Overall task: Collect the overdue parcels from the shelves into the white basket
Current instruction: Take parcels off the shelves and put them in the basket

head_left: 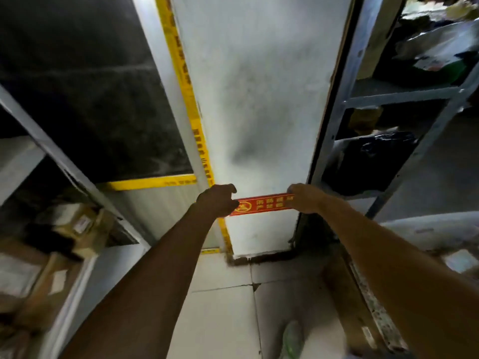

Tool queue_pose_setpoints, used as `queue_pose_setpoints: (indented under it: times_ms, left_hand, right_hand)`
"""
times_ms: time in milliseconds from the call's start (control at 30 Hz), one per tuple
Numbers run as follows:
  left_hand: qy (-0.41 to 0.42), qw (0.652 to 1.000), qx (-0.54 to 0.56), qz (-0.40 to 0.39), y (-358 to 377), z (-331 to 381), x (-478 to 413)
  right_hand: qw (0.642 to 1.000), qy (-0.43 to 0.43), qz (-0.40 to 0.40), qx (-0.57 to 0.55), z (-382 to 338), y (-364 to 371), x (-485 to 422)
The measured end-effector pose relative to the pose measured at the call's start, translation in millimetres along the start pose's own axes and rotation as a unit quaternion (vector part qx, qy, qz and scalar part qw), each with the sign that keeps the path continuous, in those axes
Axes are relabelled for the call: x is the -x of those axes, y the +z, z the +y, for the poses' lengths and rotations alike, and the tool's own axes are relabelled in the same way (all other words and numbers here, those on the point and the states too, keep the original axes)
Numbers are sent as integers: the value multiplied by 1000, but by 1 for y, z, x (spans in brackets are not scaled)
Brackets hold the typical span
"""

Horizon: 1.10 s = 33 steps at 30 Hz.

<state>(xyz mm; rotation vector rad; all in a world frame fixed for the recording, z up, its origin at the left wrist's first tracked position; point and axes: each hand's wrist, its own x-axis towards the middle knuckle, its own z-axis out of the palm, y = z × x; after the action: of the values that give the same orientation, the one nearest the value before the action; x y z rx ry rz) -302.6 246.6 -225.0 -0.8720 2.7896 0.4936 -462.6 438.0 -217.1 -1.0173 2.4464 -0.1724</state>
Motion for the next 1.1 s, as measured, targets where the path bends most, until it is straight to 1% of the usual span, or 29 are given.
queue_pose_setpoints:
  times_ms: [100, 233, 333, 467, 567, 667, 833, 1000, 1100]
  left_hand:
    - [-76, 997, 18, 27, -7, -60, 46]
    - [-177, 981, 50, 57, -13, -134, 104]
    - [-244, 963, 86, 71, -14, -170, 136]
    - [-324, 936, 103, 92, -21, -202, 173]
    - [-378, 917, 72, 107, -29, -217, 199]
    - [-436, 892, 52, 112, -45, -220, 215]
    - [-508, 848, 71, 137, -62, -212, 232]
    - [-567, 804, 87, 158, -73, -208, 251]
    - [-584, 790, 82, 166, -80, -215, 259]
  right_hand:
    - [999, -50, -12, 10, -62, 12, -2]
    - [990, -130, -24, 38, -142, 31, -15]
    - [981, -182, -53, 40, -192, 48, -24]
    - [958, -262, -83, 83, -249, 61, -47]
    - [936, -324, -90, 107, -290, 59, -63]
    - [918, -370, -97, 106, -328, 50, -73]
    - [870, -462, -97, 139, -378, 28, -83]
    - [846, -504, -131, 111, -419, 24, -80]
    - [831, -526, -130, 125, -445, 25, -78]
